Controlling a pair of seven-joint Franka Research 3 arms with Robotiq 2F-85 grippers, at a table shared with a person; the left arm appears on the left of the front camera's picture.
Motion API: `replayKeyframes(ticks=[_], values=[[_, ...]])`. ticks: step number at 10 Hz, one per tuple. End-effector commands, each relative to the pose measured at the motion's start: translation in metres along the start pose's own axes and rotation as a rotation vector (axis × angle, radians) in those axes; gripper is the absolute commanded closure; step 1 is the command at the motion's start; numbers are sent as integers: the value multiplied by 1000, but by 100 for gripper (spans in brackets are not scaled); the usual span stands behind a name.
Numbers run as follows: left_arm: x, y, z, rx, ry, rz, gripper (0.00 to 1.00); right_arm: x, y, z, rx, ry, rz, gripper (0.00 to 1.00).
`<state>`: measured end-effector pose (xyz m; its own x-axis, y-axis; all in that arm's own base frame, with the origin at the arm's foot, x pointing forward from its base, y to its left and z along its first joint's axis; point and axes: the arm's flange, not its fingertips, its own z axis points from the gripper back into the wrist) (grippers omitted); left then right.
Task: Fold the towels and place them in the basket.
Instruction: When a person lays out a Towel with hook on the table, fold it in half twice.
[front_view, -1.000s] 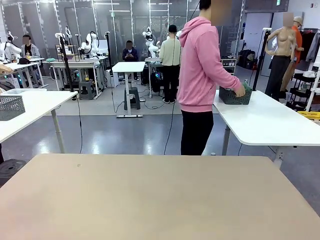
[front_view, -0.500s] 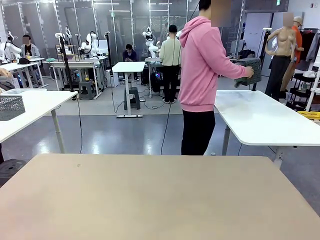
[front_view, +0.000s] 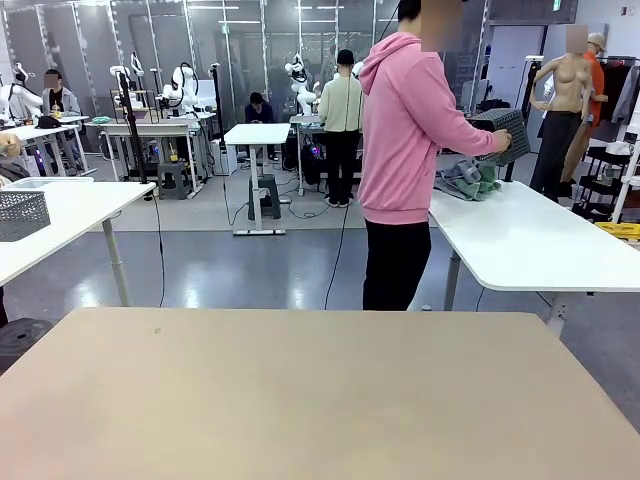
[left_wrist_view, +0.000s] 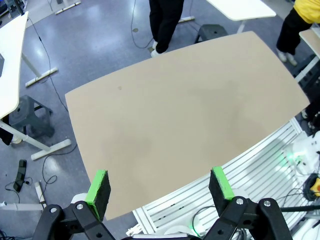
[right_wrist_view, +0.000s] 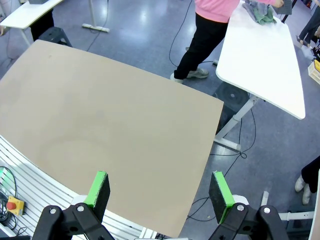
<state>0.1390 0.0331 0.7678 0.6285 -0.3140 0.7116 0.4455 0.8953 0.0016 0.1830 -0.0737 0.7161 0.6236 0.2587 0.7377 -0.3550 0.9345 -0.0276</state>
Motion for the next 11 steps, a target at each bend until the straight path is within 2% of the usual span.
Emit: replayKeyframes(ticks=[1,11], values=[[3,-2,3,-2,6,-3,0,1,1,2,3,8,3,0],[3,-2,3,-2,6,-3,0,1,1,2,3,8,3,0]])
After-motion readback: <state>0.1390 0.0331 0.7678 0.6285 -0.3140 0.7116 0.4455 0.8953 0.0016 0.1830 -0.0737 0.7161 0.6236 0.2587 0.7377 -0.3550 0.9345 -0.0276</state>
